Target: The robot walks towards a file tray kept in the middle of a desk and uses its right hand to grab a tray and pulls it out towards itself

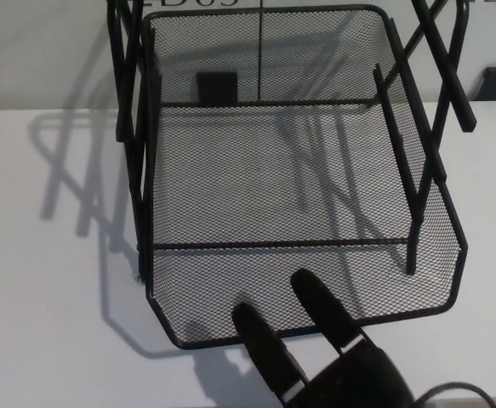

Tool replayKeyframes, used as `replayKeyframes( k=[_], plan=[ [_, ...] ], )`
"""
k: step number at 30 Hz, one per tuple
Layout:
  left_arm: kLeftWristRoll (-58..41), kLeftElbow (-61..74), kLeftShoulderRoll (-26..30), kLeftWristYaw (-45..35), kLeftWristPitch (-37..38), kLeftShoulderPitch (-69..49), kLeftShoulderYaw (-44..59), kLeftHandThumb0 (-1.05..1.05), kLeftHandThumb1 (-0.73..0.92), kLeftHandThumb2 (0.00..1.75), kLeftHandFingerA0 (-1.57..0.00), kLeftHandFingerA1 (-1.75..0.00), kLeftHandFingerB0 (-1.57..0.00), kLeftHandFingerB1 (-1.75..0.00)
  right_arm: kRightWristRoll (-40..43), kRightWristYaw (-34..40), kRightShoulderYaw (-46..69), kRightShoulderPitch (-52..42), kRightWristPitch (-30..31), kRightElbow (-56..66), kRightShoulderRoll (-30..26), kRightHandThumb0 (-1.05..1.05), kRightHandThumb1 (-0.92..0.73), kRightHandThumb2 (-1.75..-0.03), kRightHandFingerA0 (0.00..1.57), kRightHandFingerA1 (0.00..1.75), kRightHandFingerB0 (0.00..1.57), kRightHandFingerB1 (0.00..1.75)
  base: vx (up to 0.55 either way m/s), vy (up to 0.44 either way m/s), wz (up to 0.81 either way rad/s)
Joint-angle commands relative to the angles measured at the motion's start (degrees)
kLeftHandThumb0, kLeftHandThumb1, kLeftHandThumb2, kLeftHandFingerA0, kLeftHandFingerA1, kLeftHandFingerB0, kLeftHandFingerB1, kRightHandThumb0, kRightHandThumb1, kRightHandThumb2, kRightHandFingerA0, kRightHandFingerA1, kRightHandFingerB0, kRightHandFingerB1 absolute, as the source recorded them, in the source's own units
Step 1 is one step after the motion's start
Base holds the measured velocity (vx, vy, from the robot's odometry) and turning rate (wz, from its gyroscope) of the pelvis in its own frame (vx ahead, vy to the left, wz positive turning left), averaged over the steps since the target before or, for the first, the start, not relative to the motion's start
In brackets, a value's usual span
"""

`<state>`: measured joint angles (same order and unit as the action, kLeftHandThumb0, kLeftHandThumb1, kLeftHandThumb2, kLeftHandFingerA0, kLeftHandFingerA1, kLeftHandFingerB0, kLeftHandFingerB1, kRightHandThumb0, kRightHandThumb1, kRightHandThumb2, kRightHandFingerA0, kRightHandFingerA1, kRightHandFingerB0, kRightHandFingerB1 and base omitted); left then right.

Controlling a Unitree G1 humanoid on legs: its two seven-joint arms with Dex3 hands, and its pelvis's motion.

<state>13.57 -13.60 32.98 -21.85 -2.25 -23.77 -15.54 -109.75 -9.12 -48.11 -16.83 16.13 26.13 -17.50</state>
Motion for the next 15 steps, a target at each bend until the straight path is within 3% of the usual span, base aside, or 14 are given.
replayKeyframes(
  k=[1,5,9,10,11,12,13,15],
  plan=[
    [2.14,0.19,1.48,-0.04,2.75,-0.1,-0.49,-0.25,0.5,0.94,-0.36,-0.63,-0.09,-0.5,-1.61,-5.91,-8.59,-6.26,-5.49,6.58,1.84,-0.91,-0.54,-0.89,0.0,0.04,0.1,0.13,0.0,0.0,0.0],
    [0.88,-0.59,1.6,-0.49,4.74,-0.5,0.24,-0.26,0.5,0.95,-0.39,-0.65,-0.08,-0.5,-3.25,-4.54,-10.97,-6.33,-7.18,11.98,0.9,-0.94,-0.57,-0.92,0.0,0.08,0.05,0.15,0.0,0.0,0.0],
    [1.32,1.42,1.33,-0.74,1.4,-0.67,0.06,-0.24,0.5,0.94,-0.38,-0.64,-0.08,-0.49,-3.25,-5.6,-12.3,-6.29,-9.12,16.05,0.56,-0.94,-0.55,-0.9,0.0,0.09,0.02,0.12,0.0,0.0,0.0],
    [1.21,1.79,1.22,-1.0,0.63,-0.7,0.03,-0.23,0.5,0.94,-0.36,-0.63,-0.07,-0.49,-2.88,-5.5,-12.7,-6.43,-9.53,17.13,0.57,-0.78,-0.55,-0.75,0.0,0.17,0.0,0.25,0.0,0.0,0.0],
    [0.65,1.33,0.93,-1.38,0.77,-0.63,0.05,-0.24,0.5,0.94,-0.32,-0.61,-0.06,-0.49,-2.13,-5.82,-14.14,-6.46,-10.86,21.34,1.07,-0.91,-0.52,-0.86,0.0,0.13,0.03,0.16,0.0,0.0,0.0],
    [0.66,1.35,0.92,-1.38,0.75,-0.65,0.05,-0.24,0.5,0.94,-0.32,-0.61,-0.06,-0.49,-2.1,-5.85,-14.13,-6.47,-10.87,21.39,1.03,-0.91,-0.52,-0.86,0.0,0.13,0.03,0.16,0.0,0.0,0.0],
    [0.44,0.98,0.87,-1.34,1.31,-0.7,0.14,-0.26,0.5,0.94,-0.33,-0.62,-0.07,-0.5,-2.43,-4.59,-14.22,-6.26,-10.73,21.33,0.84,-0.78,-0.49,-0.9,0.0,0.26,0.01,0.29,0.0,0.0,0.0],
    [-0.15,1.39,1.15,-1.82,1.57,-0.99,0.53,-0.27,0.49,0.95,-0.34,-0.62,-0.06,-0.5,-2.73,-5.37,-14.25,-5.73,-11.51,22.88,0.61,-0.82,-0.5,-0.9,0.0,0.25,0.0,0.29,0.0,0.0,0.0]
  ],
)
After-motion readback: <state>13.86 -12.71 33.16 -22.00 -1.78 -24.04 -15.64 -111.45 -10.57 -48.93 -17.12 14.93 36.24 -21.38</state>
